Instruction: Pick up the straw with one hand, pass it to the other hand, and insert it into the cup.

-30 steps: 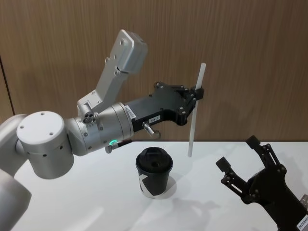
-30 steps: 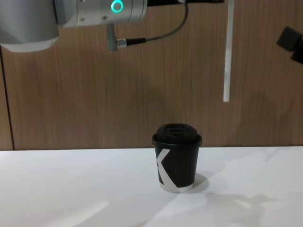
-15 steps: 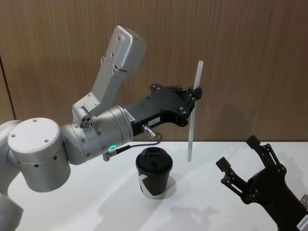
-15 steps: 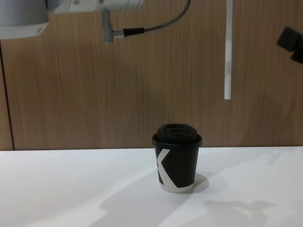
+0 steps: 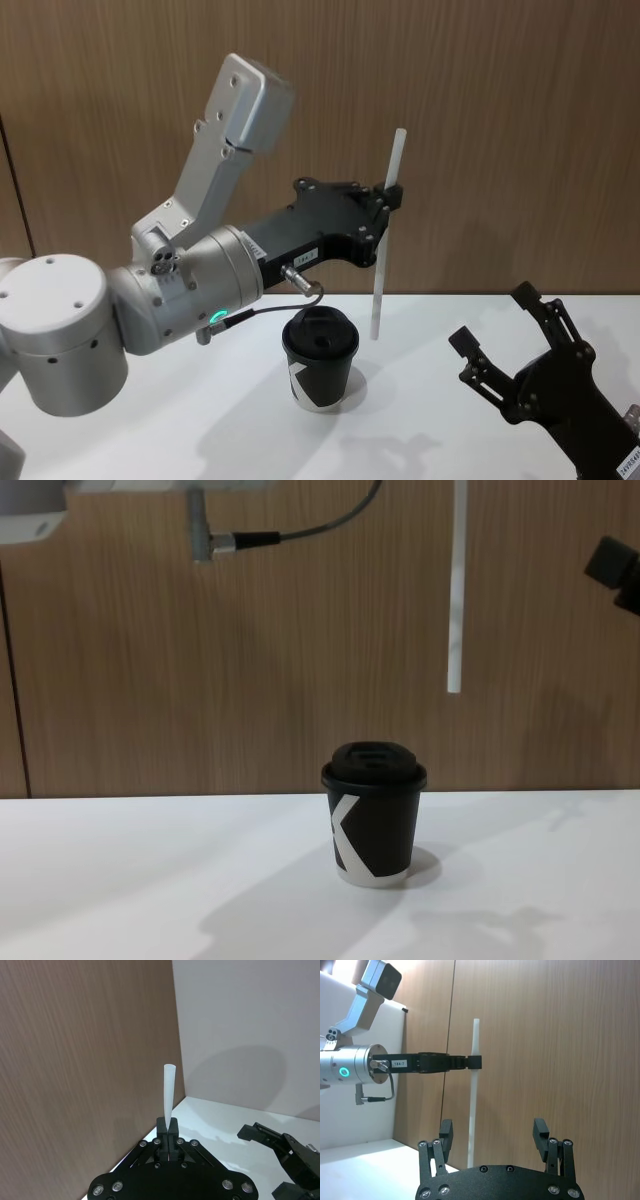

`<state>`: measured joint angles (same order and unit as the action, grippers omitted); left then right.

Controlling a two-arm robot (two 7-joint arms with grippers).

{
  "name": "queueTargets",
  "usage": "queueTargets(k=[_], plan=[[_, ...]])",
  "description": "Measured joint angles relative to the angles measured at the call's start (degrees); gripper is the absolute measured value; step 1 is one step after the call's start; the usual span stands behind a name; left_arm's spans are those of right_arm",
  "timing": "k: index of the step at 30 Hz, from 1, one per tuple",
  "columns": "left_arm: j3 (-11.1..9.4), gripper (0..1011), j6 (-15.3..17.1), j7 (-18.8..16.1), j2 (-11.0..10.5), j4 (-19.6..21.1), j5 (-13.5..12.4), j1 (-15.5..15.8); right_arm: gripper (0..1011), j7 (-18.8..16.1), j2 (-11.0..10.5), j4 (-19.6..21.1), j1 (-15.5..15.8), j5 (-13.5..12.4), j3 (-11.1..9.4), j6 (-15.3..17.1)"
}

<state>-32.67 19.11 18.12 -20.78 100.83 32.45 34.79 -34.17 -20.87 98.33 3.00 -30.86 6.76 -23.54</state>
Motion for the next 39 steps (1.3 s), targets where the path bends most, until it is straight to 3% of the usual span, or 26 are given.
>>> queueTargets(k=[12,22,39], plan=[[1.4,6,0.6,-0.4,-1.2,0.7,-0.2,-1.7,1001,0.0,0.0,0.0,0.0,0.0,0.0,0.0],[2.4,6,0.0,0.7,-1.9,-1.1,-0.1,-2.1,1001,0.0,0.0,0.0,0.0,0.0,0.0,0.0],[2.2,7,-2.3,4.5,-1.2,-8.5,0.7,1.4,1001,0.0,0.0,0.0,0.0,0.0,0.0,0.0]])
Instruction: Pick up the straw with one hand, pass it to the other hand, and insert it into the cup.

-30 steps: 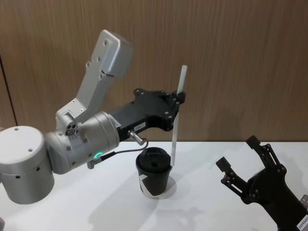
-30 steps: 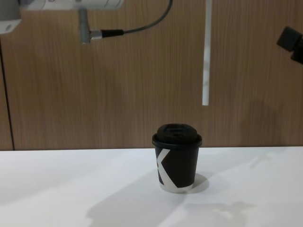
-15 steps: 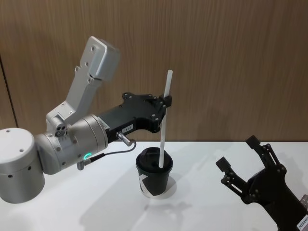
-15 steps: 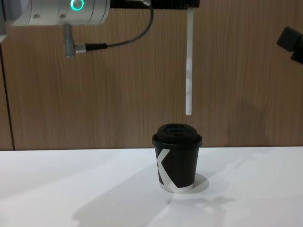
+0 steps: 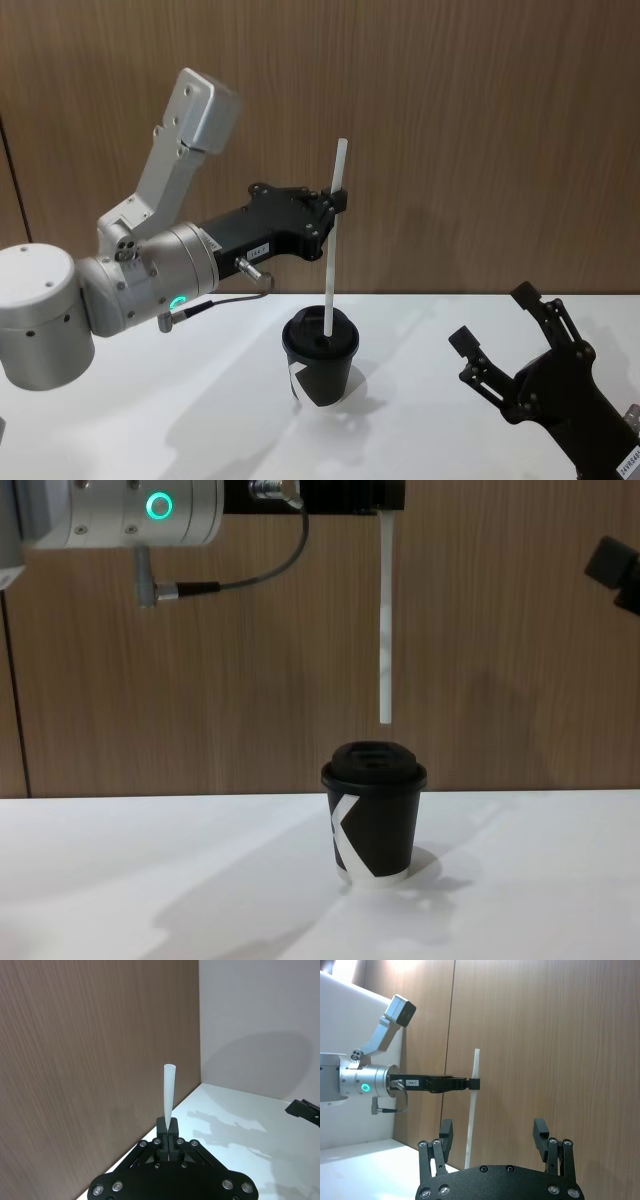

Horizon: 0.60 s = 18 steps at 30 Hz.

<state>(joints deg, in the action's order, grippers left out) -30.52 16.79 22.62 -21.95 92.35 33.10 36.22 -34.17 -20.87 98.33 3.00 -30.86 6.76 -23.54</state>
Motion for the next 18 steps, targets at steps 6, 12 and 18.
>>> queueTargets(k=[6,12,18], plan=[[-0.7,6,-0.5,1.4,0.8,-3.6,0.4,2.3,1001,0.0,0.0,0.0,0.0,0.0,0.0,0.0],[-1.1,7,-0.6,1.9,1.2,-5.2,0.6,3.5,1001,0.0,0.0,0.0,0.0,0.0,0.0,0.0],[-1.4,6,-0.2,2.0,1.4,-5.9,1.1,4.3,1001,0.0,0.0,0.0,0.0,0.0,0.0,0.0]])
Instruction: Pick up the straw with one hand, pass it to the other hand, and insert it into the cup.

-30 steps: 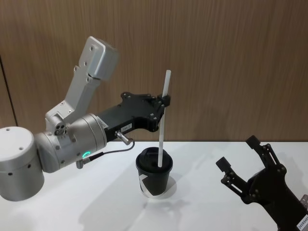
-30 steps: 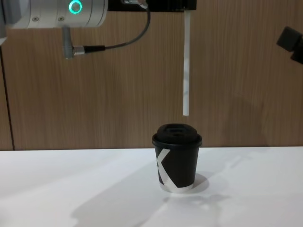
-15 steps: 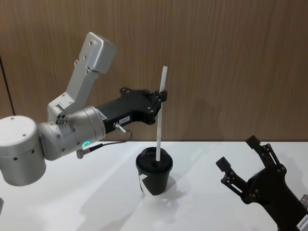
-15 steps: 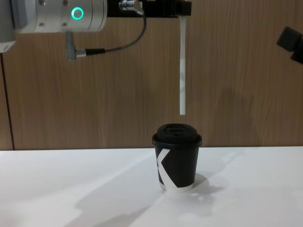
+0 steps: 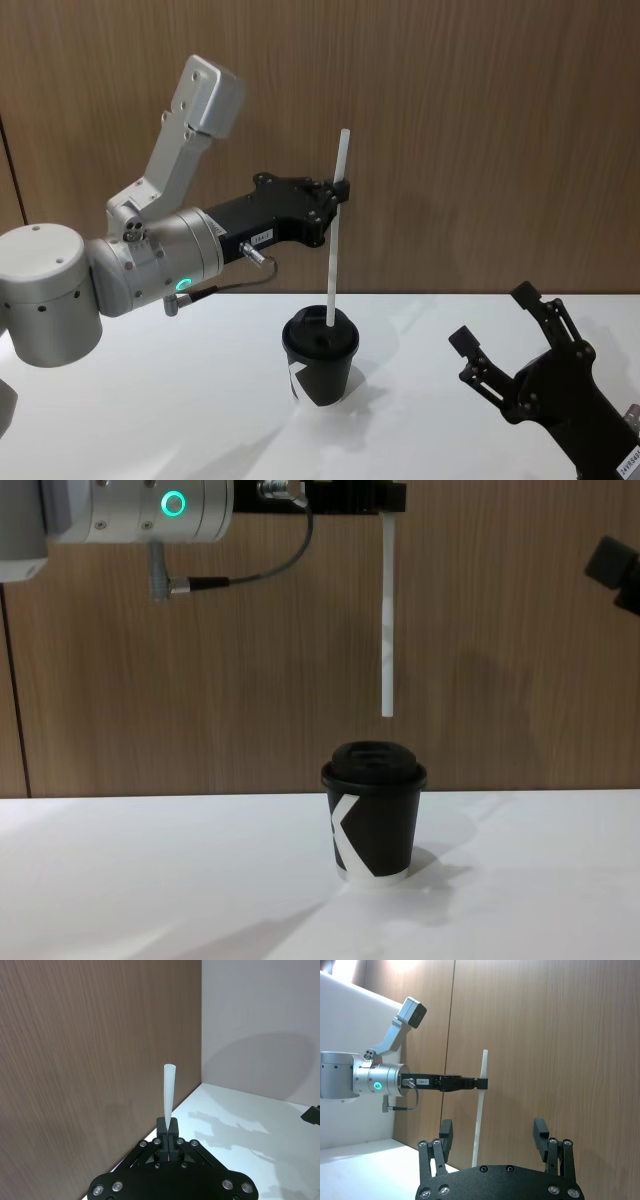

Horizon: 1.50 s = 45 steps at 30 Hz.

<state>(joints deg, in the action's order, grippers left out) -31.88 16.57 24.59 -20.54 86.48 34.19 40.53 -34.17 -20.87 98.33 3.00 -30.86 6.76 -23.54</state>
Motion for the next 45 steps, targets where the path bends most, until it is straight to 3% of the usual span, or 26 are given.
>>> queueTargets(k=[22,45], plan=[[-1.1,6,3.9,-1.9,-0.6,0.9,0.2,1.8,1001,0.0,0.0,0.0,0.0,0.0,0.0,0.0],[-1.1,7,3.5,-2.6,-0.5,0.9,-2.1,2.1,1001,0.0,0.0,0.0,0.0,0.0,0.0,0.0]])
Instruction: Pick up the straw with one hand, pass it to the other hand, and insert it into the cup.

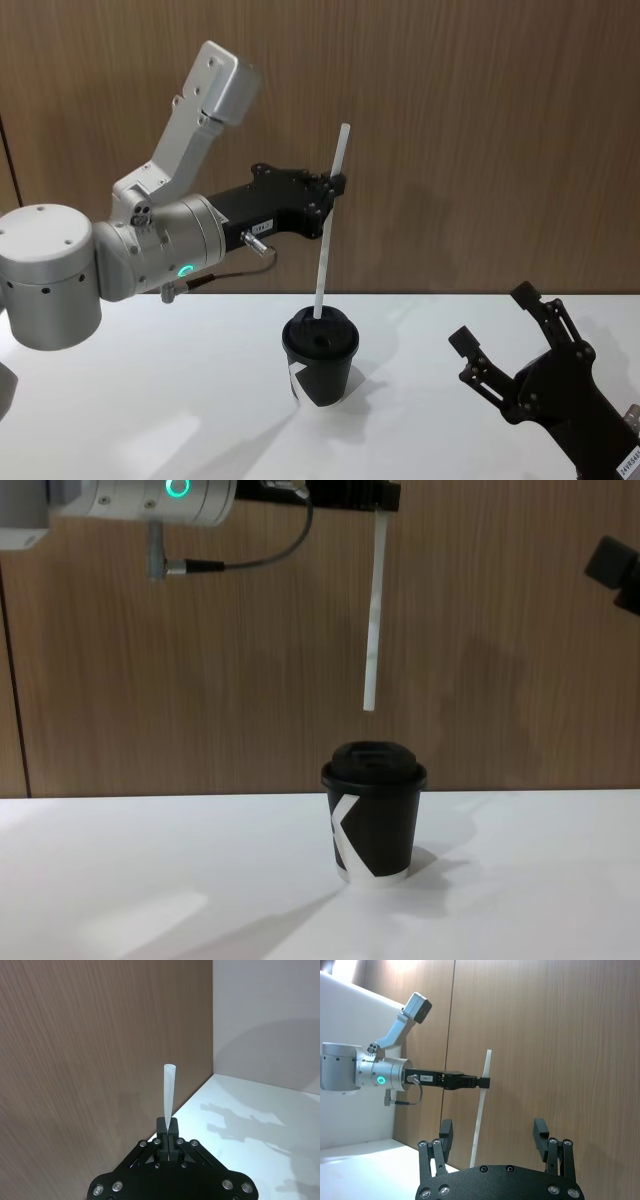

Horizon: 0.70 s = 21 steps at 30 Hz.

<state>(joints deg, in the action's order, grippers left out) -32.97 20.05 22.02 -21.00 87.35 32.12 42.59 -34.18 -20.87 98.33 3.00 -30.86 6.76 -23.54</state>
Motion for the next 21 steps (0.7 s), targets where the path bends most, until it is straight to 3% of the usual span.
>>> queueTargets(k=[21], plan=[[1.1,6,1.3,1.4,-1.0,-0.9,-0.7,1.3,1001,0.0,0.0,0.0,0.0,0.0,0.0,0.0]])
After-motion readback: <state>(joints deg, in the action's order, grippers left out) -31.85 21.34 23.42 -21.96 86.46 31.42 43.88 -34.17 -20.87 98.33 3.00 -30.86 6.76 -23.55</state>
